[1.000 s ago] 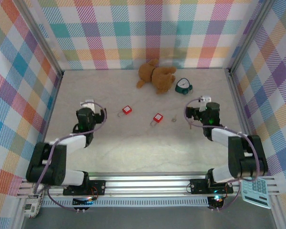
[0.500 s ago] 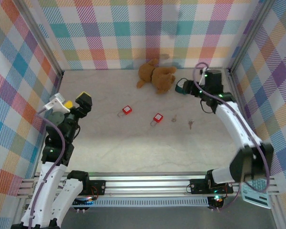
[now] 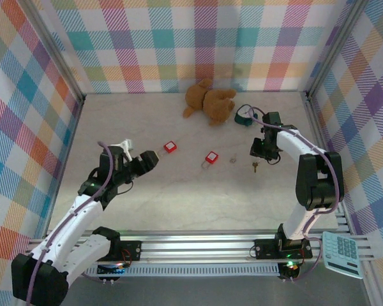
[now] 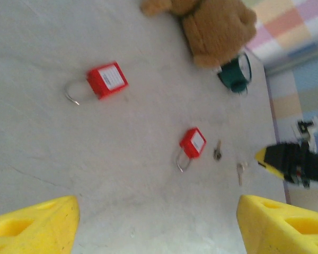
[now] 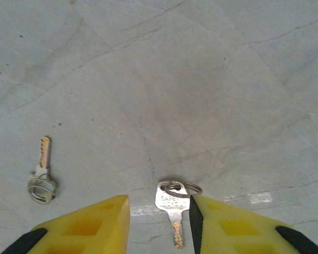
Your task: Unlock with the key
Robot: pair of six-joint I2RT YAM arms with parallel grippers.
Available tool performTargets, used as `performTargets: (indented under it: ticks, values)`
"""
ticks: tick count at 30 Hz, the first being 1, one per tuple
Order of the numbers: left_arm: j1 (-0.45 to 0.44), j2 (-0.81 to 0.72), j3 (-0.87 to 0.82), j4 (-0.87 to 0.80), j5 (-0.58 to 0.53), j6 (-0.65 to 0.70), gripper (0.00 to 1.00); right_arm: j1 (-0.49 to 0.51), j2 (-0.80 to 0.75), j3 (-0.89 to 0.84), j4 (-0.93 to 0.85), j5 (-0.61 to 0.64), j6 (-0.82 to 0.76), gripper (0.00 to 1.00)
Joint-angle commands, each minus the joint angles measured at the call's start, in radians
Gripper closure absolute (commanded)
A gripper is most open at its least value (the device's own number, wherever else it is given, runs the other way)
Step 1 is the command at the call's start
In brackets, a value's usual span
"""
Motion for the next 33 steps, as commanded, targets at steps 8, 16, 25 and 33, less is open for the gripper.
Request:
performTargets:
  ticks: [8,16,25,33]
  values:
    - [-0.132,0.091,0.027,0.09,0.03,-0.012,0.22,-0.019,0.028,-0.006,-0.032,-0.019,-0.042,0.61]
    - [-0.144,0.088,0.029,0.083,0.034,-0.009,0.22,-0.024,0.054,0.004,-0.044,-0.026,-0.05,0.6]
    - [-0.146,0.08,0.028,0.076,0.041,-0.01,0.22,-0.029,0.099,0.014,-0.043,-0.018,-0.055,0.62]
    - [-0.147,0.074,0.029,0.069,0.041,-0.011,0.23,-0.03,0.092,0.016,-0.036,0.007,-0.052,0.7]
